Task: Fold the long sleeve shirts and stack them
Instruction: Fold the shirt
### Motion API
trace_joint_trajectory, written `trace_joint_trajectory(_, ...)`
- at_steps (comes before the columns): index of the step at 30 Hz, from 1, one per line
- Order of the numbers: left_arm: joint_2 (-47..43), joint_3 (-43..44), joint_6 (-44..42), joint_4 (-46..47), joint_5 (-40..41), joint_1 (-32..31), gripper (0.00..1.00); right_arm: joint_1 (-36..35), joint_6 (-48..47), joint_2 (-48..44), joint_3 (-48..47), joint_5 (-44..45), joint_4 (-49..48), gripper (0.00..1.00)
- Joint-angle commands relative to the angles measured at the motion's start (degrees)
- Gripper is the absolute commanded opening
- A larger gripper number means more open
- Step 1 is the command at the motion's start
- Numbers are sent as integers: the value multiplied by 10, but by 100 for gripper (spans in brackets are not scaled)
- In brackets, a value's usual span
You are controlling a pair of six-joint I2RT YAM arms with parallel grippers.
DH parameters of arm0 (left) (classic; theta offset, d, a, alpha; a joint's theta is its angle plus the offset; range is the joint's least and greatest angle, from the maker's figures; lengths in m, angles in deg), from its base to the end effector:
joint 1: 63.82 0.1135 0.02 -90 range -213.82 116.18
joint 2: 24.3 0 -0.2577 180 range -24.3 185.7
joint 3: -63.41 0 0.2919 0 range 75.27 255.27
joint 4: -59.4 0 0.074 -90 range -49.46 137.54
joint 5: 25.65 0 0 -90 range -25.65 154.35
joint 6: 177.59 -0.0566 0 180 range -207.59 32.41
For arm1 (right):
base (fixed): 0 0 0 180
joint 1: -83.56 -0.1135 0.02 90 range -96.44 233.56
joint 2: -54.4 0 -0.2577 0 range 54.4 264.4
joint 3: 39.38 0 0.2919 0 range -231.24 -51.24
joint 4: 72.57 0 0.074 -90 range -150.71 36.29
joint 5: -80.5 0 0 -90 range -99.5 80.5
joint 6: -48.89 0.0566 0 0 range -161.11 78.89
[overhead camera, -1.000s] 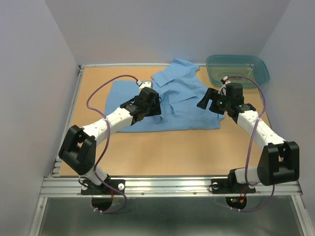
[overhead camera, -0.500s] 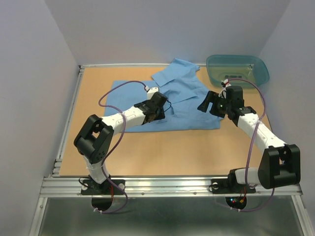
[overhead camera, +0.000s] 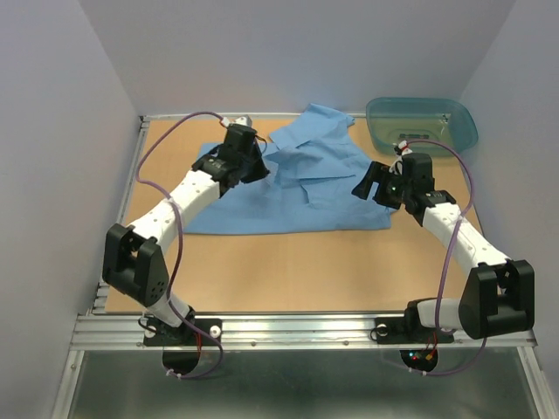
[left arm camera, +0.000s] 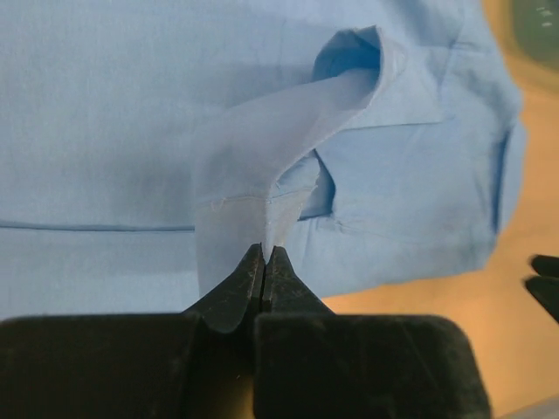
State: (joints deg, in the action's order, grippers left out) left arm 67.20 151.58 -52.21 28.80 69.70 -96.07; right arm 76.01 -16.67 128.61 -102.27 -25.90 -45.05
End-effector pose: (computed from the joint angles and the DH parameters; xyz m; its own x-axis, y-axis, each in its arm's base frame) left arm 0.3634 -0.2230 0.2814 -0.6546 -0.2686 -0.7066 0.1065 0.8927 -0.4380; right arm 0.3310 0.0600 0.2237 -0.7084 0.3065 -0.6358 -0.0560 0.8736 0.4835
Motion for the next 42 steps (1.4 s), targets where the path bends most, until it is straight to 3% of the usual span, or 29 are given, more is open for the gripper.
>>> trace_joint_trajectory(1, -72, 24, -11, -66, -150, 55, 0, -2, 4, -5, -14, 8, -18, 86)
trace_joint_trajectory(7, -81, 16, -45, -89, -201, 57, 0, -2, 4, 10, -25, 3, -18, 86)
trace_joint_trajectory(12, -65, 25, -24, -32, -364, 45, 2, -2, 2, 9, -36, -2, -18, 86)
trace_joint_trajectory(18, -57, 38, -21, -23, -489, 35, 7, -2, -1, -4, -35, -3, -17, 86)
trace_joint_trajectory(21, -67, 18, 42, 40, -484, 56, 9, -2, 1, -16, -29, -6, -14, 86)
trace_joint_trajectory(22, -70, 4, 118, 72, -481, 72, 11, -3, 1, -20, -28, -5, -13, 86)
trace_joint_trajectory(26, -91, -94, 326, 259, -397, 165, 35, -2, 1, -43, -21, 4, -8, 86)
trace_joint_trajectory(27, -95, -110, 354, 320, -349, 183, 44, -2, 0, -48, -19, 5, -6, 86)
trace_joint_trajectory(28, -105, -130, 371, 354, -325, 198, 61, -1, -2, -56, -18, 5, -5, 86)
trace_joint_trajectory(29, -106, -129, 385, 373, -308, 205, 69, -3, -5, -60, -17, 5, -1, 86)
trace_joint_trajectory(30, -107, -122, 379, 373, -294, 207, 78, -3, -7, -63, -17, 4, 1, 86)
trace_joint_trajectory(33, -96, -64, 301, 290, -274, 208, 87, -3, -26, -71, -17, 0, 4, 86)
trace_joint_trajectory(36, -106, -60, 248, 242, -240, 208, 88, -9, -55, -59, -32, -17, 5, 86)
trace_joint_trajectory(40, -113, -47, 53, 147, -162, 192, 88, -69, -117, -22, -70, 5, 9, 86)
trace_joint_trajectory(41, -113, -46, -67, 134, -142, 179, 88, -78, -129, -14, -83, 9, 11, 86)
trace_joint_trajectory(42, -111, -46, -117, 103, -85, 144, 88, -90, -131, 0, -87, 12, 11, 86)
